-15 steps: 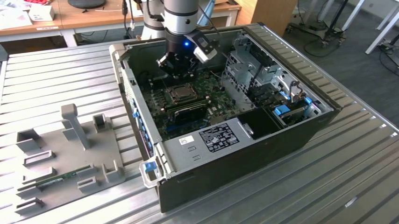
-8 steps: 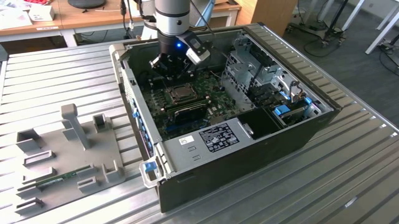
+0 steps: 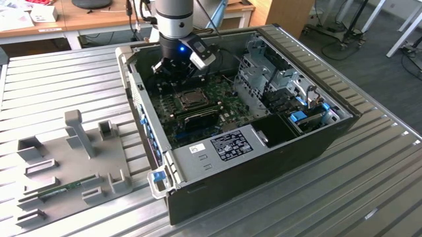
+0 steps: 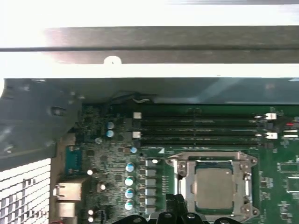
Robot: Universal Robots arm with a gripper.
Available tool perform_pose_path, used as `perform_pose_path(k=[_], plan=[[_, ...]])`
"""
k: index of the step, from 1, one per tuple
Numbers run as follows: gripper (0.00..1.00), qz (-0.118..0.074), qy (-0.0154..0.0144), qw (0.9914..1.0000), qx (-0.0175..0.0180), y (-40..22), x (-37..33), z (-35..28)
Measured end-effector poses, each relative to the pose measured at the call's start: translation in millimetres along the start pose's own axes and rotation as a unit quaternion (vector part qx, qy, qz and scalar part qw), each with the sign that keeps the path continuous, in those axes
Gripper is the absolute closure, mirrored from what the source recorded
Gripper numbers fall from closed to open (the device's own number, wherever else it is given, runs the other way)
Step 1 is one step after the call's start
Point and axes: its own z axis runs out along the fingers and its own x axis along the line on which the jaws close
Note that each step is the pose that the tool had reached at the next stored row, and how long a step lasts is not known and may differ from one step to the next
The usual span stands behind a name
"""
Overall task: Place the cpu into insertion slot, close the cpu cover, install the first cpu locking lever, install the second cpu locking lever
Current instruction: 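Install the first cpu locking lever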
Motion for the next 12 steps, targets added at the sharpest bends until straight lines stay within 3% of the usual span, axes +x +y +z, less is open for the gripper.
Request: perform_pose_path(k=[6,12], plan=[[0.90,0.000,-0.0012,1.00000,0.0000,0.0,9.9,-0.5],[0.90,0.000,-0.0012,1.00000,0.0000,0.0,10.5,-0.6]])
